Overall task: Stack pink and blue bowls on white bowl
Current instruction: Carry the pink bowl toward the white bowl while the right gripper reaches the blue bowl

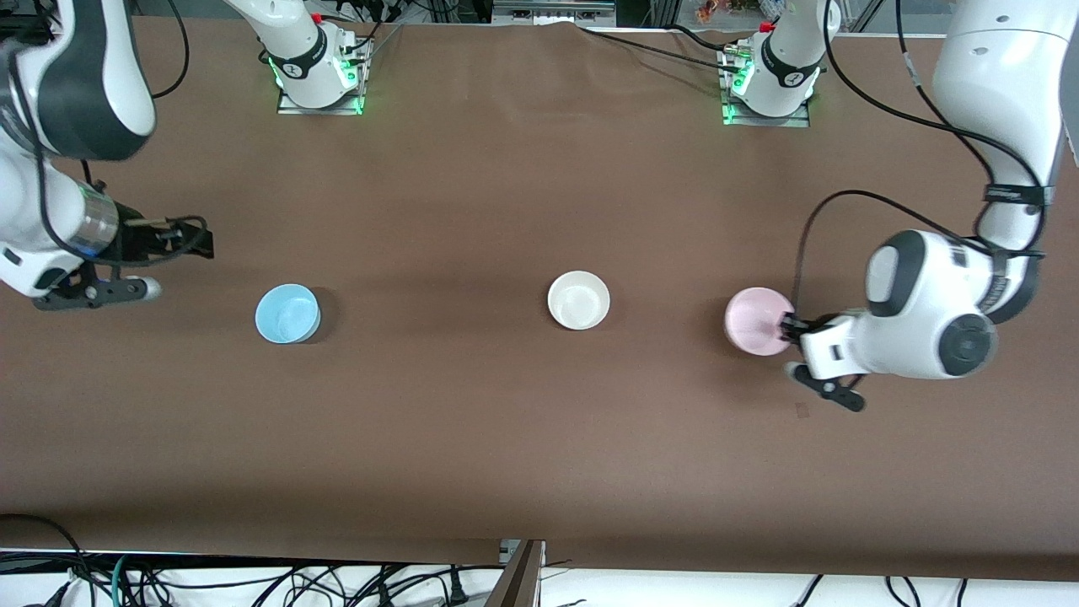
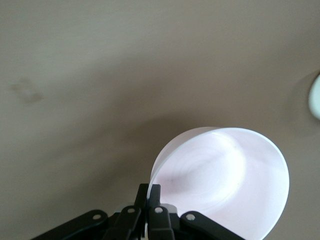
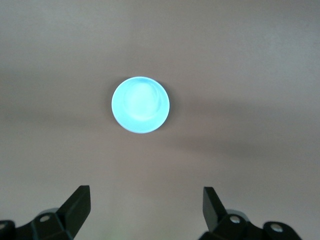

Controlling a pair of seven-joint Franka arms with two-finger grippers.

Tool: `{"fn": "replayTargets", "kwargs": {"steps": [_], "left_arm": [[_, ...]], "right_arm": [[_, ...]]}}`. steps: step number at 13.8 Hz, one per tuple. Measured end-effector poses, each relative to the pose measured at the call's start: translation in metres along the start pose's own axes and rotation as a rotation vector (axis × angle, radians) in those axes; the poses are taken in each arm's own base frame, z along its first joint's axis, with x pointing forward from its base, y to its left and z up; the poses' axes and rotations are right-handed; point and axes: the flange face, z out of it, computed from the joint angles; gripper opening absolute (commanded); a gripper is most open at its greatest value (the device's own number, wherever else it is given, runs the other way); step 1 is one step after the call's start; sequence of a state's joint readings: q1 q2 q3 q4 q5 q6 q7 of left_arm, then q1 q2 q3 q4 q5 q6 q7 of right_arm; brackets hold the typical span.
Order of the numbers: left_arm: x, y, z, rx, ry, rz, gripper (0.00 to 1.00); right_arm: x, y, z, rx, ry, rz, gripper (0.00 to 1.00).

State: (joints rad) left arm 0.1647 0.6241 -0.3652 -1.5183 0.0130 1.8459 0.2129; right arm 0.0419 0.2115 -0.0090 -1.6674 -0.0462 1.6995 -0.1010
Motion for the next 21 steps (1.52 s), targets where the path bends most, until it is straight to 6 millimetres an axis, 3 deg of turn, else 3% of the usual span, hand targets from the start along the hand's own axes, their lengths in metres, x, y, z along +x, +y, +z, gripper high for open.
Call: {"fn": "replayTargets", "kwargs": {"steps": [4, 7, 9, 11, 16, 21], "left_arm": [[0.019, 0.101, 0.017, -0.003, -0.011, -0.130, 0.00], [0.037, 0.185, 0.050, 0.009, 0.036, -0.107, 0.00], [0.045, 0.229, 0.076, 0.009, 0.063, -0.141, 0.00], [0.047, 0.246, 0.093, 0.027, 0.065, -0.161, 0.00], [0.047, 0.247, 0.101, 0.062, 0.065, -0.170, 0.00], [0.046, 0.259, 0.109, 0.069, 0.056, -0.165, 0.00]], "right_arm": [[0.020, 0.008, 0.050, 0.004, 0.000, 0.012, 0.99], [0.034, 0.014, 0.081, 0.032, 0.000, 0.034, 0.99], [0.038, 0.018, 0.097, 0.043, -0.002, 0.047, 0.99], [0.040, 0.021, 0.103, 0.052, 0.002, 0.057, 0.99], [0.041, 0.045, 0.121, 0.138, 0.009, 0.079, 0.99], [0.049, 0.052, 0.149, 0.189, 0.008, 0.076, 0.99]]}}
